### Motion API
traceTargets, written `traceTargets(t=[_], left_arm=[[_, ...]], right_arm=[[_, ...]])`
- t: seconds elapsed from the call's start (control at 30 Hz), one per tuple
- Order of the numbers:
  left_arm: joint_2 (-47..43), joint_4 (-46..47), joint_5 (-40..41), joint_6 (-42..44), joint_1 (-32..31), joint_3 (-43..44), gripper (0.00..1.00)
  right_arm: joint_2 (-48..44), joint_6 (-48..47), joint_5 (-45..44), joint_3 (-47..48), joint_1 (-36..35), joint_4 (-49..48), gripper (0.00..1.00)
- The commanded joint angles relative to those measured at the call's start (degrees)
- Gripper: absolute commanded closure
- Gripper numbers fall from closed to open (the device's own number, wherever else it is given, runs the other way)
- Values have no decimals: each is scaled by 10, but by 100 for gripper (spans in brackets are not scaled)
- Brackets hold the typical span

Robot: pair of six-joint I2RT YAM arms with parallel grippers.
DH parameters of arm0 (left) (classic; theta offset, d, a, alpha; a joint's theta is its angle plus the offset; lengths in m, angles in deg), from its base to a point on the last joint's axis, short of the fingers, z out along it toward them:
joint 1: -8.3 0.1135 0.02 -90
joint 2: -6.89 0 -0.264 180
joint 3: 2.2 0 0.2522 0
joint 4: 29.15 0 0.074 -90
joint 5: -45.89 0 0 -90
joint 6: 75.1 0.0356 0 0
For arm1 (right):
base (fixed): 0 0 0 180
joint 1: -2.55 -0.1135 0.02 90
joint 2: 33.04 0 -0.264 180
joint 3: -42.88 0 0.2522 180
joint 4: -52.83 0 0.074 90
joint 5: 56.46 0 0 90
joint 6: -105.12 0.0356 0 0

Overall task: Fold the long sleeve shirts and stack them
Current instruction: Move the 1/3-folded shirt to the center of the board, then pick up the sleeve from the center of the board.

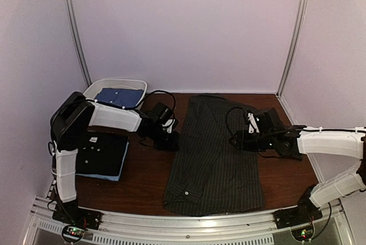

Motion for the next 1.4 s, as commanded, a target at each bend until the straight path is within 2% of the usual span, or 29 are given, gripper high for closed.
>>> traceTargets(t=[0.0, 0.37, 0.53, 0.67, 0.9, 1.0, 1.13, 1.37], left_arm=[[-33, -19, 34, -11, 16, -55, 100], [-148, 3, 53, -32, 82, -211, 100], [-162, 7, 51, -33, 89, -233, 100], [-173, -1, 51, -16, 89, -217, 100], [-208, -48, 95, 29, 81, -149, 83], [-217, -68, 115, 41, 66, -111, 80], [-209, -66, 114, 49, 36, -77, 77], [-129, -64, 104, 59, -3, -5, 77]], right_arm=[[1, -13, 1, -7, 6, -21, 49], [55, -19, 8, 5, 19, -47, 49], [58, -22, 3, -1, 57, -50, 47], [26, -18, -8, -22, 104, -42, 42], [-49, -3, -20, -88, 203, -33, 27], [-78, 2, -29, -111, 248, -32, 23], [-94, 8, -26, -136, 300, -41, 22], [-59, 14, 24, -173, 375, -96, 22]])
